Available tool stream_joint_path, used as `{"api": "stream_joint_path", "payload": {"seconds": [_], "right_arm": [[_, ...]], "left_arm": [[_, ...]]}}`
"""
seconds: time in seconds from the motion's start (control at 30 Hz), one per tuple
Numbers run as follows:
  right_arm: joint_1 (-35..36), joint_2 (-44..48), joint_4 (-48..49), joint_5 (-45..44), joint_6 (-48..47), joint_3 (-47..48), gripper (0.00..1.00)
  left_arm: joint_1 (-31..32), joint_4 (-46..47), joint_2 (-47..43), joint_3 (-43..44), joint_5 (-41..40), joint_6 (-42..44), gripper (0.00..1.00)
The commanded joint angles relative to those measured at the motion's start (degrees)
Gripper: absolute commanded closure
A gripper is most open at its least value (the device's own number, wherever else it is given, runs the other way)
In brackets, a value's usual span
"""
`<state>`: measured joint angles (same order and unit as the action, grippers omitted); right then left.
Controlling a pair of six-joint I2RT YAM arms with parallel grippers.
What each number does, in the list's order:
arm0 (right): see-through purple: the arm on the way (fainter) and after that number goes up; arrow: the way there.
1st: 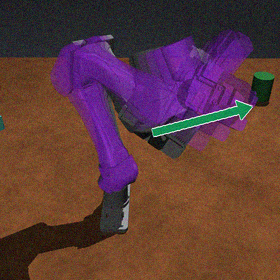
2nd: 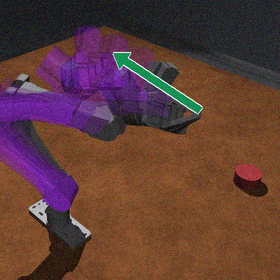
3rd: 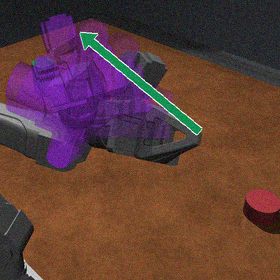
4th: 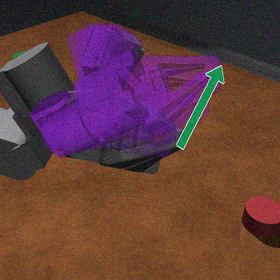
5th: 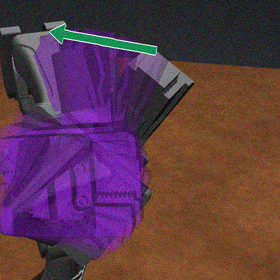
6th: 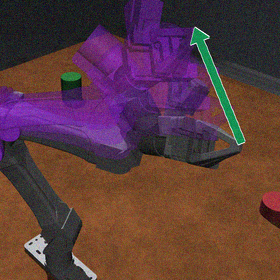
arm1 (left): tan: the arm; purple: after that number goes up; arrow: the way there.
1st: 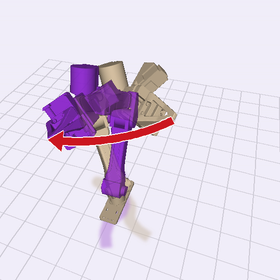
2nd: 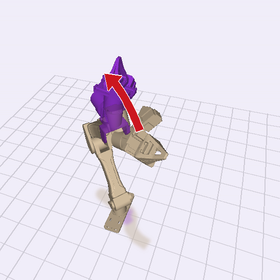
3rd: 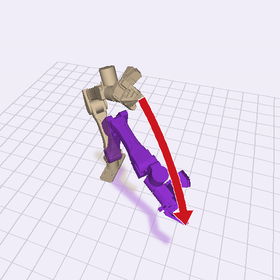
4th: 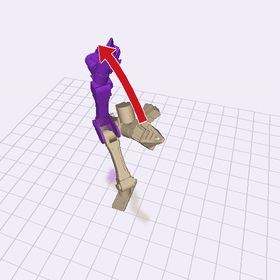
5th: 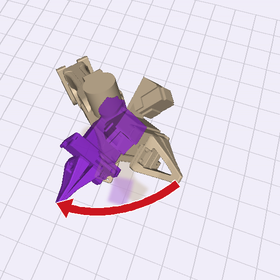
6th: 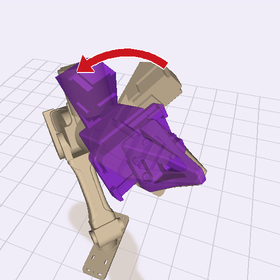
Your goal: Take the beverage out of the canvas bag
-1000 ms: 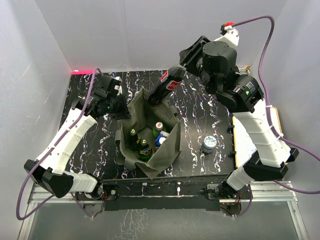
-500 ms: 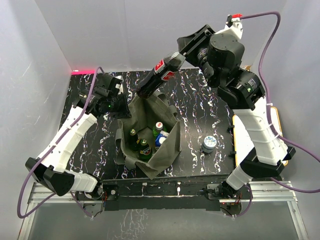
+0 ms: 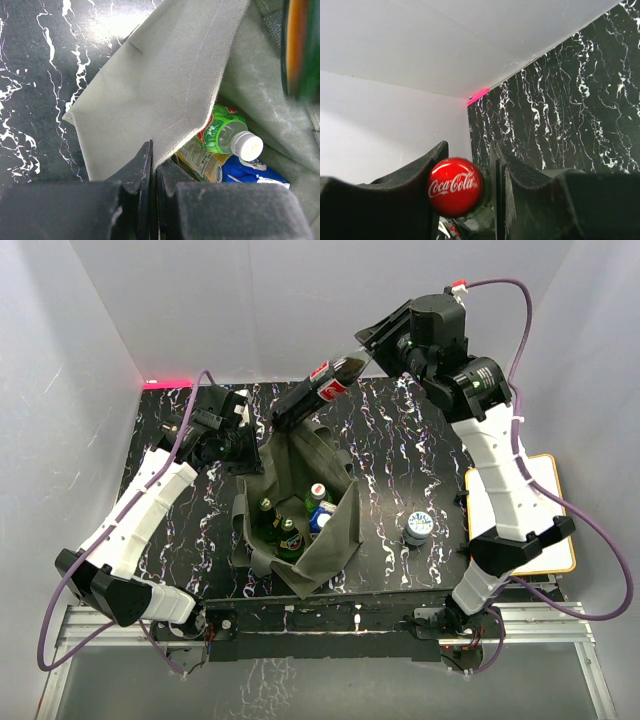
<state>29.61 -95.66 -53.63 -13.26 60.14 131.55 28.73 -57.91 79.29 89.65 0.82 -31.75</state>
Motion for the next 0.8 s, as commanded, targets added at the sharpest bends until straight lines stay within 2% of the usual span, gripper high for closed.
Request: {"api": "stream_joint_path", "payload": {"seconds": [0.0,0.17,0.3,0.43,0.63,0.77], "right_arm": [[-2.7,2.0,19.4,6.9,14.3,3.7,0.92],[-6.8,-0.6,22.9,11.6,17.7,5.5,0.92],[-9.2,-2.4,24.5,14.0,16.8,7.4,0.92],[-10.3,-1.3,28.2,14.0,15.4,2.7,0.92],[-11.8,-1.9,28.4,11.4,12.7,0.6,0.92],[-13.9,-1.5,30.4,10.0,10.1,-4.2,0.92]], "left_arm": [[0.2,-1.5,0.3,0.9,-0.8,1.2,1.00],[0.2,-2.2,0.3,0.7,-1.1,1.5,1.00],[0.3,-2.9,1.2,1.8,-1.1,1.9,1.00],[0.2,-3.3,2.4,3.2,-1.3,2.3,1.00],[0.2,-3.0,3.8,4.5,-1.1,2.7,1.00],[0.2,-3.1,4.7,5.3,-0.8,2.9,1.00]]}}
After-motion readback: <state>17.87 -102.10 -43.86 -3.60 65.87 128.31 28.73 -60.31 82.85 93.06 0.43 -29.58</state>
